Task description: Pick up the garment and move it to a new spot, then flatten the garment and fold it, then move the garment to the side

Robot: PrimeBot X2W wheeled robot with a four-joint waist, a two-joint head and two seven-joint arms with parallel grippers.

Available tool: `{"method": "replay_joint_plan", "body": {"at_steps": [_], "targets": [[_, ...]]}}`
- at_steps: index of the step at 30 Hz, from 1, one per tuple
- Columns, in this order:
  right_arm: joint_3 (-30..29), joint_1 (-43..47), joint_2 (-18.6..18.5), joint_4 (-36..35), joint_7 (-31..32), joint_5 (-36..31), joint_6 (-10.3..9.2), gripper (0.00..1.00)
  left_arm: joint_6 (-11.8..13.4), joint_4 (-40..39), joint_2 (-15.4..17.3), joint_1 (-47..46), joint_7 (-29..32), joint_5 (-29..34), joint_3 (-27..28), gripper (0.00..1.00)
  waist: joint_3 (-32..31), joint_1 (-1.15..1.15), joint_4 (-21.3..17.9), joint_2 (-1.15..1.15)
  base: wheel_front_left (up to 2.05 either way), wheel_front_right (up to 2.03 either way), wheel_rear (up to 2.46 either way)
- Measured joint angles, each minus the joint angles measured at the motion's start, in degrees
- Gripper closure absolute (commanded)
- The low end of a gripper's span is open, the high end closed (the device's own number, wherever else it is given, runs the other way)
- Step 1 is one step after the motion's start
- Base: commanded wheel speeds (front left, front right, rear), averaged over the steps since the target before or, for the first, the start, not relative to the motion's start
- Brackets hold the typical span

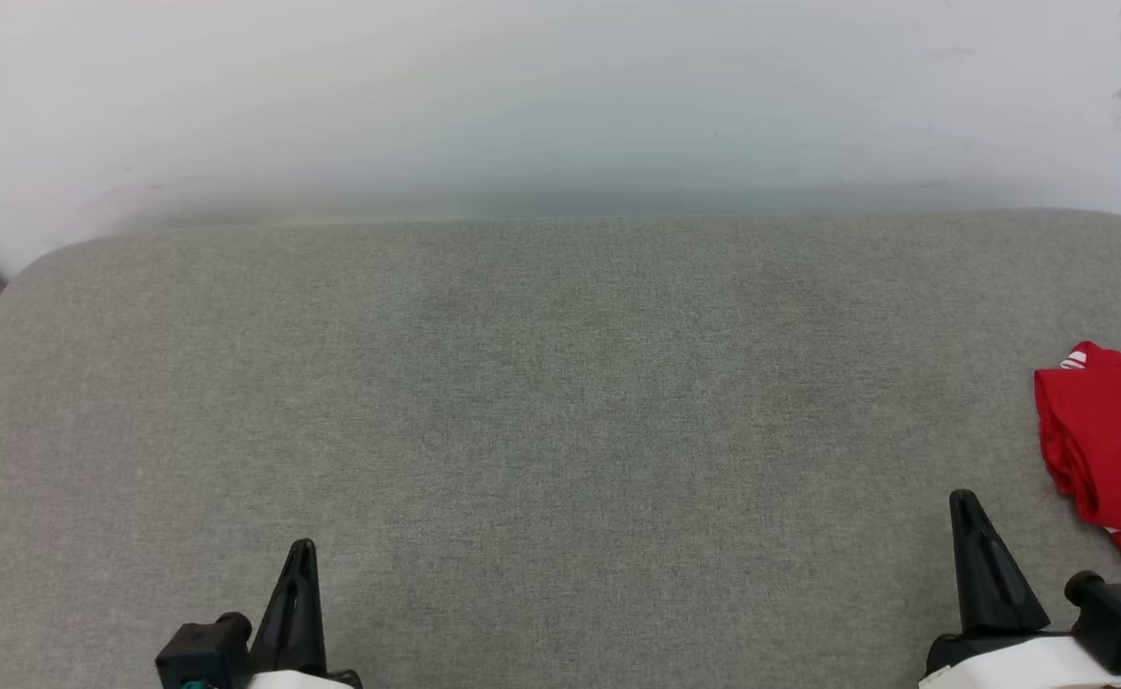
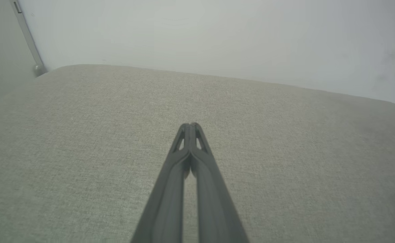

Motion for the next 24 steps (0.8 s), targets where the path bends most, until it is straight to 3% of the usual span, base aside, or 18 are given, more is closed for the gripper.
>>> {"method": "replay_joint_plan", "body": {"at_steps": [24], "targets": [[-0.1, -2.7, -0.2, 2.7, 5.2, 25.3, 0.00, 1.00, -2.5, 2.9, 0.6, -3.8, 5.2, -25.7, 1.3, 1.00, -0.4, 0.00, -0.2, 0.00, 0.00, 0.00, 0.00]]}}
